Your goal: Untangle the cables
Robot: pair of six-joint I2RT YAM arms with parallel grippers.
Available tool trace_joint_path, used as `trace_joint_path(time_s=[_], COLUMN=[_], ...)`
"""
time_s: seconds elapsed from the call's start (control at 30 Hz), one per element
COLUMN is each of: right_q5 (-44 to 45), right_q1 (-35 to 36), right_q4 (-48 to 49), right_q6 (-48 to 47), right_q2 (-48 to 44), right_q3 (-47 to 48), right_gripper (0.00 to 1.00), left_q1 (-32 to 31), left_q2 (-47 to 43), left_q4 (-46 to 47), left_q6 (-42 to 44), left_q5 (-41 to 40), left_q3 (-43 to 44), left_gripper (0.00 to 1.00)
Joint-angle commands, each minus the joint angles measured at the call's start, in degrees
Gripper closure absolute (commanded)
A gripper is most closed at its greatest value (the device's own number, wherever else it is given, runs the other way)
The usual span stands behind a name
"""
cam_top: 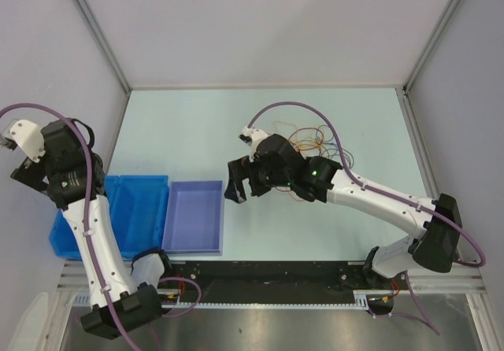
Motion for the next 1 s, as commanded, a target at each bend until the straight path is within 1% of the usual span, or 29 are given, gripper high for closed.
trace_joint_path(time_s=[0.0,0.23,0.43,0.47,0.5,0.57,0.6,0.67,0.7,0.77,0.8,0.87,0.9,0.97], right_q5=[0.84,1.37,3.30,3.82,5.22,9.35,10.76,11.56,13.48,13.94,11.76,9.20,8.41,6.65], right_q1=[0.57,0.83,0.92,0.83,0.75,0.31,-0.13,-2.24,-2.85,-5.22,-6.19,-8.47,-9.09,-11.54], right_q4=[-0.11,-0.37,-0.46,-0.54,-0.63,-1.07,-1.86,-2.65,-3.96,-5.90,-6.17,-6.43,-6.87,-7.40], right_q6=[-0.37,-0.63,-1.25,-1.25,-1.16,-0.20,0.42,2.69,4.01,7.27,7.36,7.45,7.89,6.67], right_q2=[-0.06,0.21,0.12,-0.05,-0.06,0.12,0.03,0.03,0.03,0.38,0.73,1.96,2.40,3.54], right_q3=[0.17,0.17,0.17,0.17,0.17,0.17,0.17,0.08,0.17,0.17,0.17,0.08,0.17,0.08], right_gripper=[0.04,0.04,0.04,0.04,0.04,0.03,0.02,0.03,0.03,0.03,0.02,0.01,0.01,0.00], left_q1=[0.65,0.65,0.56,0.64,0.65,0.64,0.56,0.21,-0.84,-3.03,-6.70,-11.46,-16.53,-21.30], left_q2=[-1.13,-2.80,-5.43,-5.70,-6.22,-7.81,-8.42,-9.66,-9.66,-8.44,-8.08,-6.33,-5.71,-4.74], left_q4=[0.52,1.66,4.21,4.47,4.91,6.49,7.36,10.35,10.97,11.77,11.68,11.94,12.20,13.34], left_q6=[-0.57,0.04,2.15,2.32,2.59,0.32,-0.22,-2.49,-2.94,-2.86,-2.69,-1.81,-1.72,-1.80], left_q5=[-0.54,3.75,15.96,18.68,26.27,32.99,39.73,46.36,50.83,52.62,52.46,50.18,49.30,47.36], left_q3=[0.97,0.09,-1.84,-2.01,-2.71,-3.94,-5.95,-8.25,-9.74,-10.28,-10.37,-10.19,-10.28,-10.45], left_gripper=[0.00,0.00,0.00,0.00,0.00,0.00,0.00,0.00,0.00,0.00,0.00,0.01,0.01,0.02])
